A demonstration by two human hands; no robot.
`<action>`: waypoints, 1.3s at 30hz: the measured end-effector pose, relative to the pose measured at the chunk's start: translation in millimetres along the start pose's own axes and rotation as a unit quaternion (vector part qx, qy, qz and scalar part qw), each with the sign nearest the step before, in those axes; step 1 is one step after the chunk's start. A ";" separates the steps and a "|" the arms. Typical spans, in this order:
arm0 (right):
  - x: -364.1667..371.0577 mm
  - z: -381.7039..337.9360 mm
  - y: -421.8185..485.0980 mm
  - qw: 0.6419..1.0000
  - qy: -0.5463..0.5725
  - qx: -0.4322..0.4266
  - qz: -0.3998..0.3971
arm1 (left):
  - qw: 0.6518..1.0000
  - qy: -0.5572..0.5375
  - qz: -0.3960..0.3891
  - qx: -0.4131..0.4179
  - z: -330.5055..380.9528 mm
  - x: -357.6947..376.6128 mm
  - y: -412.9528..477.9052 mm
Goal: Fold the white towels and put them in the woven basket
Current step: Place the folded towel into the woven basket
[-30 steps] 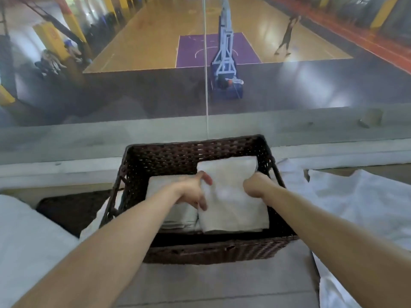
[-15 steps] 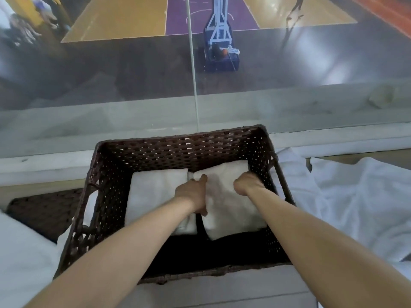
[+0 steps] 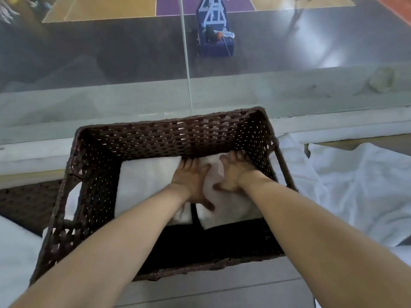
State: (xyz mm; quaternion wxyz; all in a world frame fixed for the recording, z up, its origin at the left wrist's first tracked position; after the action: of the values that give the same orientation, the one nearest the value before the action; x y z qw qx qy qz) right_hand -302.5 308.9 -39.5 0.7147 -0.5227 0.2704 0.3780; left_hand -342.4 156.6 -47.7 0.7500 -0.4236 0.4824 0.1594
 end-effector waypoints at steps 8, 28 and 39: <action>-7.4 -9.2 3.8 0.995 -0.089 -0.041 0.001 | 0.999 0.029 0.026 0.025 12.5 -3.7 -8.0; 0.8 -7.5 -0.8 0.997 0.011 -0.071 -0.026 | 0.861 -0.427 -0.053 -0.272 24.5 49.1 -52.0; 0.0 -15.9 -11.3 0.992 -0.056 -0.089 -0.070 | 0.869 -0.412 -0.083 -0.263 15.1 18.8 -70.2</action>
State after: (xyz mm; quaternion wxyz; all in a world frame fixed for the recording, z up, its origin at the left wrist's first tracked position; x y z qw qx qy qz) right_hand -293.1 291.9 -38.3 0.7040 -0.5799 0.1576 0.3785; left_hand -279.0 123.9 -27.4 0.7519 -0.5393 0.0330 0.3777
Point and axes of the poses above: each hand's wrist, its own y-axis towards the middle knuckle, its own x-axis out of the palm, z = x × y, the point moved 5 cm from there along y, towards the middle knuckle, and after that the axes turned 15 degrees about -y, right-handed, at the moved point
